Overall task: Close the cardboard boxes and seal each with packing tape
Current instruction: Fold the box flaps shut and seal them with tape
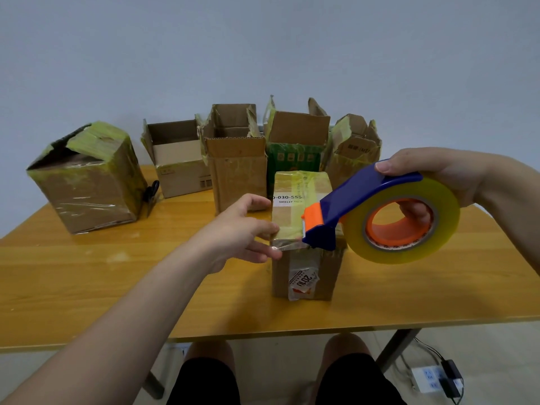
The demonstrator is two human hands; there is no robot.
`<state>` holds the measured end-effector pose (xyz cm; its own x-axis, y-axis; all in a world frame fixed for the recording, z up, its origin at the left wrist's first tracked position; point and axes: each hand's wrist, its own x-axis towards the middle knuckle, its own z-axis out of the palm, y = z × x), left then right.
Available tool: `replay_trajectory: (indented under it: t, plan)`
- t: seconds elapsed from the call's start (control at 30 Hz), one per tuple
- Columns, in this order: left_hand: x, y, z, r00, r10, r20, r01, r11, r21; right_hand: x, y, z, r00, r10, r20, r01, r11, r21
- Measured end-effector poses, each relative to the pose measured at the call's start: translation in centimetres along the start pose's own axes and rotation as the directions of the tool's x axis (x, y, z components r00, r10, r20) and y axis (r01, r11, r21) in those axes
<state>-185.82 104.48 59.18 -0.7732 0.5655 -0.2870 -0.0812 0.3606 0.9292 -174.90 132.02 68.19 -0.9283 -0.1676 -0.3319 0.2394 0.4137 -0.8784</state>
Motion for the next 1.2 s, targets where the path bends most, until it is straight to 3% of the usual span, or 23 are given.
replay_trajectory:
  t: [0.07,0.1,0.17,0.2,0.27,0.33,0.47,0.7,0.9,1.2]
  plan:
    - [-0.1,1.1,-0.5,1.000,-0.011,0.007,0.008,0.938,0.346,0.2,-0.2,0.0,1.000,0.014,0.009,-0.014,1.000,-0.010]
    - [0.2,1.7,-0.6,0.998,0.049,-0.025,-0.027,0.837,0.546,0.3,-0.3,0.1,1.000,0.015,0.013,-0.015,1.000,-0.017]
    - [0.9,3.2,0.0,0.941,0.331,-0.075,-0.162,0.634,0.757,0.6,-0.4,0.1,1.000,0.016,0.004,-0.016,1.000,-0.017]
    - [1.2,3.8,0.9,0.893,0.443,-0.077,-0.253,0.636,0.729,0.7,-0.4,0.1,1.000,0.024,-0.004,-0.024,1.000,-0.011]
    - [2.6,4.1,3.0,0.850,0.516,-0.102,-0.399,0.759,0.515,1.0,-0.3,0.0,0.999,0.029,-0.023,-0.030,0.999,-0.025]
    - [3.9,3.3,5.1,0.871,0.473,-0.131,-0.403,0.842,0.359,1.0,0.0,-0.3,0.999,0.023,-0.049,-0.026,0.998,-0.053]
    - [4.8,2.8,6.6,0.913,0.399,-0.085,-0.345,0.866,0.362,0.7,0.9,-0.5,0.999,0.015,-0.032,-0.017,0.997,-0.073]
    - [5.7,2.5,7.0,0.893,0.450,-0.034,-0.341,0.723,0.600,-0.4,1.2,-0.5,0.998,-0.006,0.057,0.011,0.995,-0.095]
    - [6.1,2.1,7.0,0.882,0.469,0.042,-0.334,0.560,0.758,-3.0,2.8,-3.4,0.999,0.016,-0.041,-0.018,0.999,-0.044]
    - [6.0,2.4,7.6,0.907,0.420,0.023,-0.253,0.502,0.827,-3.8,3.9,-3.2,0.997,0.073,-0.040,-0.075,0.995,-0.058]
